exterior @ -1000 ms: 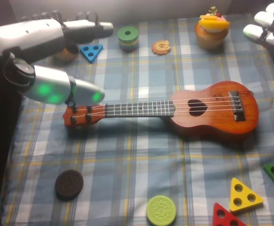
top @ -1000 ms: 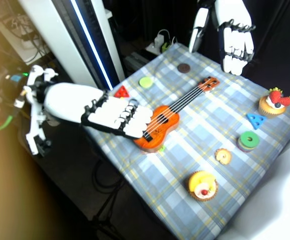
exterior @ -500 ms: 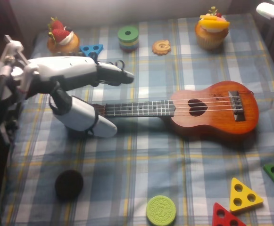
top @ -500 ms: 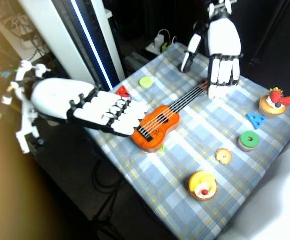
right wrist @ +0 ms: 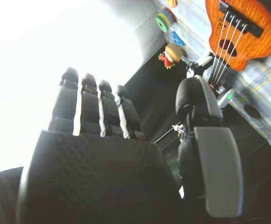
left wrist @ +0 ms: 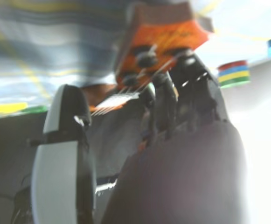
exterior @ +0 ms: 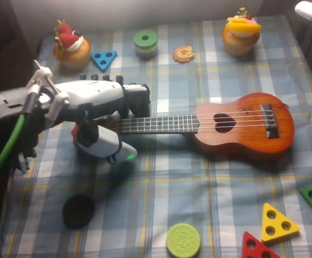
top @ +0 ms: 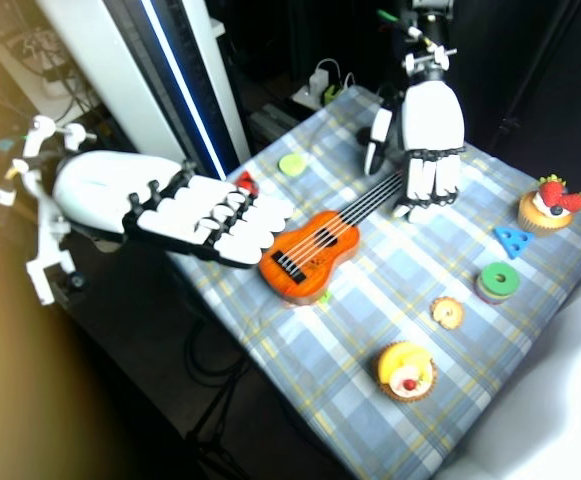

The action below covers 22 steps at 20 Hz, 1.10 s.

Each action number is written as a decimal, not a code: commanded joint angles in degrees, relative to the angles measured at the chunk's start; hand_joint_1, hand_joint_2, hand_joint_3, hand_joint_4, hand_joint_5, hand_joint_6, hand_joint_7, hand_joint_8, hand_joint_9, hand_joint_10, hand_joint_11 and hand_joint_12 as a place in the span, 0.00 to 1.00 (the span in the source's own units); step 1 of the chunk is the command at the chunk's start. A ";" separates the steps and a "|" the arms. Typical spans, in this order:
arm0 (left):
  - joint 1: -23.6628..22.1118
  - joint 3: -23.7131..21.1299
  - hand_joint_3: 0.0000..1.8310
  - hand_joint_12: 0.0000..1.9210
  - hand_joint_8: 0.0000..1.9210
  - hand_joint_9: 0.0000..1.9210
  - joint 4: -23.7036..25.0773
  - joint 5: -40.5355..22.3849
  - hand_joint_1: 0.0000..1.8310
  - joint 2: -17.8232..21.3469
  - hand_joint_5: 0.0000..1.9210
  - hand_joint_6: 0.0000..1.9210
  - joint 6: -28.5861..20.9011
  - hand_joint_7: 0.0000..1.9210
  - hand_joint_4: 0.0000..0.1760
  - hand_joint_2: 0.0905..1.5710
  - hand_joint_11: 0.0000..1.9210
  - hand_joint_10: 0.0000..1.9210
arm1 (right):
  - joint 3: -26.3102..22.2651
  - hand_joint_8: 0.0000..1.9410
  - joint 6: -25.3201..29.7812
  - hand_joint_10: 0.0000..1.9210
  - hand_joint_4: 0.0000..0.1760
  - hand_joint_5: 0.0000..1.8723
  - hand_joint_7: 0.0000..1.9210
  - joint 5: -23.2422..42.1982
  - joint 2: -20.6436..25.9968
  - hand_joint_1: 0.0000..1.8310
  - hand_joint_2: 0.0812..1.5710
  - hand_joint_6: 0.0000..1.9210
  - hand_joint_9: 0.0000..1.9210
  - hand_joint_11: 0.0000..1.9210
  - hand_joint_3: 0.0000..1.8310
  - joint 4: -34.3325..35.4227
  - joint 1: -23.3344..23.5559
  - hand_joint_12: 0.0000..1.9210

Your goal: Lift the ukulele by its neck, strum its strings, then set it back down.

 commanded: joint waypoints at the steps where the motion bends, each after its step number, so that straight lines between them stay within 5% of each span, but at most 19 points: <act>1: 0.32 0.42 0.00 1.00 0.95 0.14 -0.64 -2.97 0.61 -0.64 0.18 0.87 0.35 0.15 0.00 0.67 0.02 0.98 | 0.06 0.00 0.05 0.00 0.00 0.00 0.00 7.35 0.35 0.32 0.81 0.00 0.00 0.00 0.00 -0.05 0.17 0.00; 2: 0.53 0.94 0.01 1.00 1.00 0.15 -0.99 -3.17 0.57 -1.27 0.34 0.79 0.36 0.17 0.00 0.79 0.02 1.00 | 0.06 0.00 0.12 0.00 0.00 0.00 0.00 7.36 0.35 0.32 0.81 0.00 0.00 0.00 0.00 -0.04 0.14 0.00; 4: 0.80 1.76 0.01 1.00 1.00 0.15 -1.79 -3.20 0.57 -1.99 0.33 0.80 0.42 0.17 0.00 0.81 0.02 1.00 | 0.07 0.00 0.13 0.00 0.00 0.00 0.00 7.38 0.35 0.33 0.81 0.00 0.00 0.00 0.00 -0.04 0.14 0.00; 7: 0.71 2.11 0.00 1.00 1.00 0.28 -2.17 -3.29 0.59 -2.17 0.36 0.76 0.50 0.27 0.00 0.79 0.17 1.00 | 0.06 0.00 0.20 0.00 0.00 0.00 0.00 7.44 0.35 0.33 0.82 0.00 0.00 0.00 0.00 -0.05 0.14 0.00; 8: 0.37 1.73 0.00 1.00 1.00 0.32 -2.16 -3.56 0.68 -1.81 0.28 0.93 0.79 0.28 0.00 0.72 0.23 1.00 | 0.06 0.00 0.26 0.00 0.00 0.00 0.00 7.44 0.37 0.33 0.82 0.00 0.00 0.00 0.00 -0.06 0.14 0.00; 9: 0.08 1.02 0.00 1.00 1.00 0.36 -2.11 -4.27 0.68 -1.14 0.27 0.99 1.10 0.31 0.00 0.73 0.28 1.00 | 0.02 0.00 0.26 0.00 0.00 0.00 0.00 7.45 0.49 0.32 0.81 0.00 0.00 0.00 0.00 -0.09 0.14 0.00; 13: -2.00 -2.25 0.00 1.00 1.00 0.61 -0.50 -6.23 0.80 2.40 0.42 1.00 1.19 0.52 0.00 0.73 0.63 1.00 | -0.50 0.00 0.77 0.00 0.00 0.00 0.00 7.73 1.28 0.28 0.81 0.00 0.00 0.01 0.00 -0.92 0.14 0.00; 15: -2.98 -3.10 0.01 1.00 1.00 0.62 -0.12 -6.68 0.76 3.48 0.38 1.00 1.20 0.52 0.00 0.78 0.69 1.00 | -0.48 0.00 2.22 0.00 0.00 0.00 0.00 8.00 1.50 0.27 0.81 0.00 0.00 0.02 0.00 -1.98 0.14 0.01; 16: -3.44 -3.62 0.00 1.00 1.00 0.66 0.13 -7.38 0.77 4.11 0.41 1.00 1.19 0.55 0.00 0.76 0.73 1.00 | -0.47 0.00 3.30 0.00 0.00 0.00 0.00 8.23 1.74 0.24 0.82 0.00 0.01 0.00 0.00 -3.04 0.14 0.21; 18: -3.76 -4.12 0.00 1.00 1.00 0.74 0.10 -8.81 0.78 4.72 0.46 1.00 0.94 0.65 0.00 0.76 0.78 1.00 | -0.45 0.00 5.15 0.01 0.10 0.00 0.01 8.54 1.96 0.27 0.81 0.00 0.02 0.00 0.00 -4.92 0.14 0.34; 19: -3.76 -4.20 0.00 1.00 1.00 0.77 0.11 -9.29 0.78 4.86 0.46 1.00 0.54 0.68 0.00 0.77 0.81 1.00 | -0.41 0.00 5.69 0.01 0.27 0.00 0.01 8.59 1.99 0.28 0.81 0.00 0.02 0.00 0.00 -5.41 0.14 0.38; 22: -3.74 -4.34 0.00 1.00 1.00 0.79 0.17 -11.10 0.80 5.36 0.48 1.00 -0.93 0.70 0.00 0.76 0.82 1.00 | -0.18 0.00 7.76 0.01 0.38 0.00 0.02 8.66 2.01 0.25 0.80 0.00 0.02 0.00 0.00 -7.19 0.14 0.39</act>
